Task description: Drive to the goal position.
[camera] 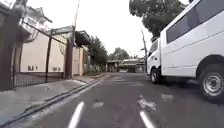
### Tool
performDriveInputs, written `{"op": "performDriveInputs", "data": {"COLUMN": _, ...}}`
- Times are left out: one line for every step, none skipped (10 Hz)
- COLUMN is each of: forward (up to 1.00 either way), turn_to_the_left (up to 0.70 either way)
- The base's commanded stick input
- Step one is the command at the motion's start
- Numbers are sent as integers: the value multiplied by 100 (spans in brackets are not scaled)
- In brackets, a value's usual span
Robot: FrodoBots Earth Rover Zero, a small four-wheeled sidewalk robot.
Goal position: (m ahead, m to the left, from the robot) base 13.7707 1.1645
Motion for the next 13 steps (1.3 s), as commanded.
{"op": "performDriveInputs", "data": {"forward": 70, "turn_to_the_left": -35}}
{"op": "performDriveInputs", "data": {"forward": 70, "turn_to_the_left": -22}}
{"op": "performDriveInputs", "data": {"forward": 70, "turn_to_the_left": -6}}
{"op": "performDriveInputs", "data": {"forward": 70, "turn_to_the_left": -1}}
{"op": "performDriveInputs", "data": {"forward": 70, "turn_to_the_left": 0}}
{"op": "performDriveInputs", "data": {"forward": 70, "turn_to_the_left": 0}}
{"op": "performDriveInputs", "data": {"forward": 70, "turn_to_the_left": 0}}
{"op": "performDriveInputs", "data": {"forward": 70, "turn_to_the_left": 0}}
{"op": "performDriveInputs", "data": {"forward": 70, "turn_to_the_left": 0}}
{"op": "performDriveInputs", "data": {"forward": 70, "turn_to_the_left": 0}}
{"op": "performDriveInputs", "data": {"forward": 70, "turn_to_the_left": 0}}
{"op": "performDriveInputs", "data": {"forward": 70, "turn_to_the_left": 0}}
{"op": "performDriveInputs", "data": {"forward": 70, "turn_to_the_left": 0}}
